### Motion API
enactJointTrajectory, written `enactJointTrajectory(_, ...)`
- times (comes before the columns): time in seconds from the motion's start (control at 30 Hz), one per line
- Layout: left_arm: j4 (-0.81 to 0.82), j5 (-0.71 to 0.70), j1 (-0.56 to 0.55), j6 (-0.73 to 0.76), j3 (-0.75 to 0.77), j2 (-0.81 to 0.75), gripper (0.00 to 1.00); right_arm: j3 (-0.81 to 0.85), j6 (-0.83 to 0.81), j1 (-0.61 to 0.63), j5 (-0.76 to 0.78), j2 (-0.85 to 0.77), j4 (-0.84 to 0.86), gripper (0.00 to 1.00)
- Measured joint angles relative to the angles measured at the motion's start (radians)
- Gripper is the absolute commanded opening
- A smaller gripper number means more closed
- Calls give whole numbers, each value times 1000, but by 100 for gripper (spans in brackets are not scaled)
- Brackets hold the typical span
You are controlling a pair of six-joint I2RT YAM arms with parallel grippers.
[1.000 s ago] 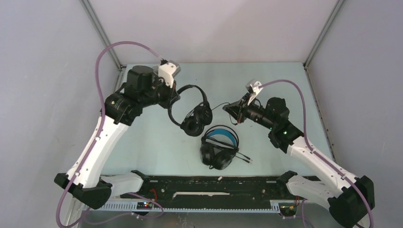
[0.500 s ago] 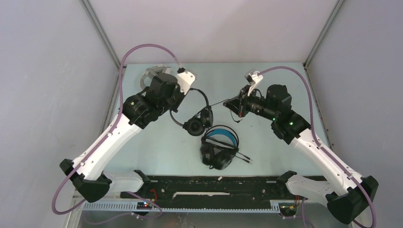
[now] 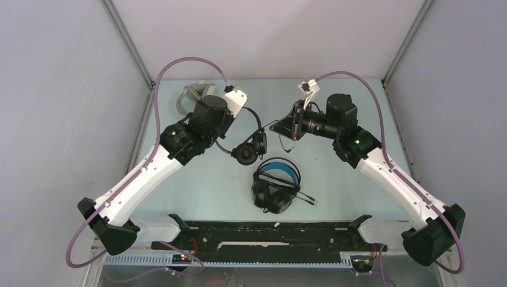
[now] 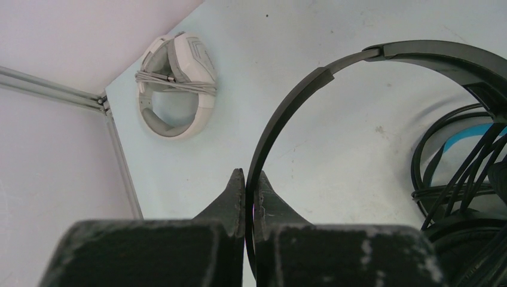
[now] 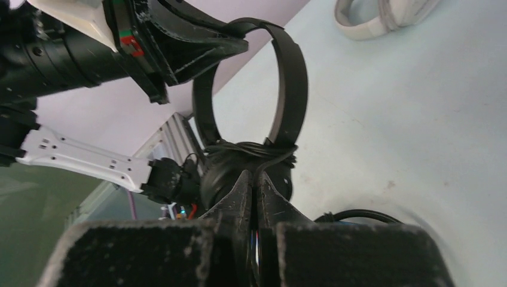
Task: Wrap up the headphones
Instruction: Wrap the headphones cable around the headphones.
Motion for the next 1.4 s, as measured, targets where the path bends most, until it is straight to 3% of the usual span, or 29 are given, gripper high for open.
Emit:
enactJointTrajectory(0.3,35,-146,-37,-5,0,47,0,63,137,37,-69,83,30,0)
enactJointTrajectory(0.5,51,-191,-42,-33,0,66,0,127,189,96,-53,160,18,8)
enactJointTrajectory(0.93,-6,-243,-42,-193,79,111,0,252,187,199,62,205,-64,13)
enactJointTrajectory(1.4,-19,-247,-42,-407,115,109,0,271,132,263,200,218,-124,18)
